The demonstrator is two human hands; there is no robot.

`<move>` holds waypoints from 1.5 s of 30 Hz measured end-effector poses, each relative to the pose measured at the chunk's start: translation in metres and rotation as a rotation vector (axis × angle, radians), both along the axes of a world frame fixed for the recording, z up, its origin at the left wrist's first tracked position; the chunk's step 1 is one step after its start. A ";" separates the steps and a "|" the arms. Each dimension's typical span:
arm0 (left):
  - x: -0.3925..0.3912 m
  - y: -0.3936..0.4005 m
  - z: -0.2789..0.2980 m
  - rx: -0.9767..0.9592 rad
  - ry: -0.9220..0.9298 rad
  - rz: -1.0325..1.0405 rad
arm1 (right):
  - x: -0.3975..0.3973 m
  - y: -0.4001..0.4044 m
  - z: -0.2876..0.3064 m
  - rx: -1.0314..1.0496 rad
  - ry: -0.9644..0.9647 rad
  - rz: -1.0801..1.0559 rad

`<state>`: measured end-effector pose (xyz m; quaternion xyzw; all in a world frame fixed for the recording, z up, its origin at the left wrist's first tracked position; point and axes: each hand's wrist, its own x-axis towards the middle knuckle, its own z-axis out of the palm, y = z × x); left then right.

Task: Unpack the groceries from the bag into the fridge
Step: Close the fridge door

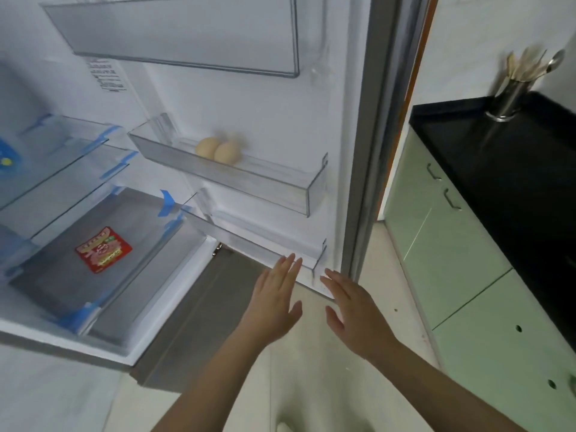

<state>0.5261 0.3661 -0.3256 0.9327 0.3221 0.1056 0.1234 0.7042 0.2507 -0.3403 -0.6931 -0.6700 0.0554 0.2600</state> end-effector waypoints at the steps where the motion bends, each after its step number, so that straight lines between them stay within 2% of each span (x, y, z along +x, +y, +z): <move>1: 0.003 -0.006 0.000 0.020 0.006 0.012 | 0.007 -0.008 -0.005 -0.005 0.029 -0.023; 7: 0.017 -0.029 -0.003 -0.006 -0.014 0.139 | 0.040 -0.028 -0.004 -0.080 0.311 -0.167; 17: -0.002 -0.054 -0.011 -0.066 -0.190 0.358 | 0.061 -0.010 0.010 -0.156 0.581 -0.218; 21: -0.018 -0.068 -0.007 -0.149 -0.222 0.481 | 0.048 -0.003 0.012 -0.195 0.615 -0.169; 26: -0.035 -0.091 0.006 -0.117 -0.338 0.628 | 0.021 0.006 0.011 -0.207 0.620 -0.073; 30: -0.061 -0.115 0.012 0.038 -0.426 0.547 | -0.002 0.003 0.012 -0.272 0.681 0.061; 35: -0.082 -0.136 0.010 -0.218 -0.430 0.532 | -0.029 0.000 0.014 -0.313 0.726 0.129; 39: -0.088 -0.139 0.004 -0.452 -0.560 0.642 | -0.056 0.001 0.017 -0.386 0.770 0.144; 45: -0.113 -0.132 0.003 -0.468 -0.717 0.754 | -0.094 0.010 0.014 -0.480 0.865 0.176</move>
